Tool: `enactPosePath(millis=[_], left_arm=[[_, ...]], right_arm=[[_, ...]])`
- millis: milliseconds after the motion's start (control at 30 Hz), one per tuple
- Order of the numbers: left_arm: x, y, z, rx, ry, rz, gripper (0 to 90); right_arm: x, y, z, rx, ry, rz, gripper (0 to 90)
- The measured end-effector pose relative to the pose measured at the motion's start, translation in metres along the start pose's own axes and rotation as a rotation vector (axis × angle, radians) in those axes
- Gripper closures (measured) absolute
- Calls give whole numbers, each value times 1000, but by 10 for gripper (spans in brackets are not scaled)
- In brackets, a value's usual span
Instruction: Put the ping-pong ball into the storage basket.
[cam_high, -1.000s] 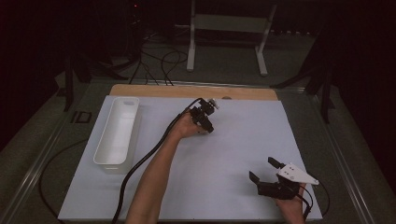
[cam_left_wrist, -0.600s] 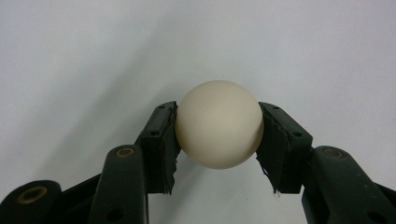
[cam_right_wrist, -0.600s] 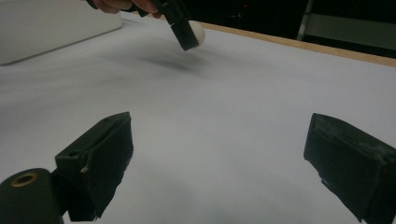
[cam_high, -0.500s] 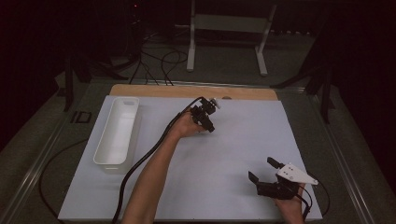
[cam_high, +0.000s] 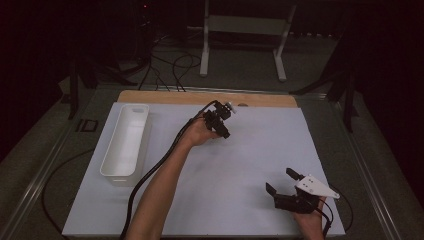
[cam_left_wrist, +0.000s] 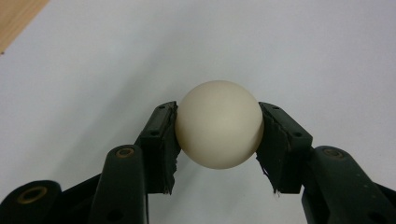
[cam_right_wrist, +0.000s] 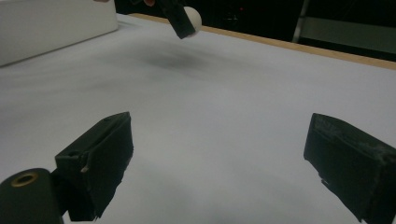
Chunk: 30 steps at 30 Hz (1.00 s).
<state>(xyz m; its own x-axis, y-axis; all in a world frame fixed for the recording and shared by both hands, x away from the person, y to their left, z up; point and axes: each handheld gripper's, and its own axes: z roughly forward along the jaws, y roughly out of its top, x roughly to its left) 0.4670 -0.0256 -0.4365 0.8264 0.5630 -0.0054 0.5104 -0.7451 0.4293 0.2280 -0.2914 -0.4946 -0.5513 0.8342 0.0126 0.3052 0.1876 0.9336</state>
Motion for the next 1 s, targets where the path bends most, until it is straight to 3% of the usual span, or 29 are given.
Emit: enactPosePath(millis=[1000], left_arm=[[-4, 4, -35, -55, 32, 5, 513]], right_arm=[[-2, 0, -1, -12, -17, 7, 77]])
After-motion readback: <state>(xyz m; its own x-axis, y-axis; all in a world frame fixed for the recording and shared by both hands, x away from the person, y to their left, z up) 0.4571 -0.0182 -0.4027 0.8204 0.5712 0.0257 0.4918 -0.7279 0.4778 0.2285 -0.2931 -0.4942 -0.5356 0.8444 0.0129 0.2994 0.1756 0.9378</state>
